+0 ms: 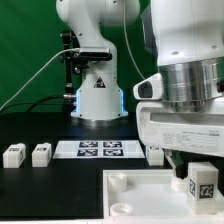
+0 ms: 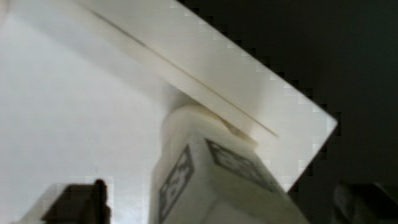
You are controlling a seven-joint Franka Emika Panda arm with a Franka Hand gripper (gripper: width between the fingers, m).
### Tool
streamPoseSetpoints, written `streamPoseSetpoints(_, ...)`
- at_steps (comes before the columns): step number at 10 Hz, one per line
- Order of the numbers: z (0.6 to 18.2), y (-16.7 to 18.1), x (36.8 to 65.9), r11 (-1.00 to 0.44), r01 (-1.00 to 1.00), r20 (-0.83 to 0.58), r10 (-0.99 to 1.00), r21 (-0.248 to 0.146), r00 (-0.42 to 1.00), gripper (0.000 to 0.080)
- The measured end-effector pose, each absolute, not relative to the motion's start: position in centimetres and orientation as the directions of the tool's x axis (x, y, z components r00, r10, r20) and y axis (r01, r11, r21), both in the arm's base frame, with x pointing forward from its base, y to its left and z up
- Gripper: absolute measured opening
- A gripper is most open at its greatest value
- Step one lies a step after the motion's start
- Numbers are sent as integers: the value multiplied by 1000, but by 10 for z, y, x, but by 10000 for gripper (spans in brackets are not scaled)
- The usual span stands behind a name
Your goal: Assemble one leg
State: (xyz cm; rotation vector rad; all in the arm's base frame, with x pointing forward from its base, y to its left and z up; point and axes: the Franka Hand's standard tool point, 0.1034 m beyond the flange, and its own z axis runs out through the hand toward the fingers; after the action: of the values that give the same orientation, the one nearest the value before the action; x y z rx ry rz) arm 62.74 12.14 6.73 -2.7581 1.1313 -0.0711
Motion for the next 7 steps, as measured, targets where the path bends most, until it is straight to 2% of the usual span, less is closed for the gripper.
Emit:
streamPoseSetpoints(1, 66, 123, 626, -812, -562, 13, -570, -156, 821, 643)
streamPoseSetpoints(4, 65, 117, 626, -939, -318, 59, -328, -132, 943, 649)
streamPoseSetpoints(5, 66, 116, 627, -980, -167, 83, -176, -104, 981, 649)
streamPoseSetpoints(6, 69, 116, 630, -998, 24, 107, 18, -57, 994, 649)
streamPoseSetpoints(7, 71, 121, 631, -998, 7, 109, 0, -61, 994, 649)
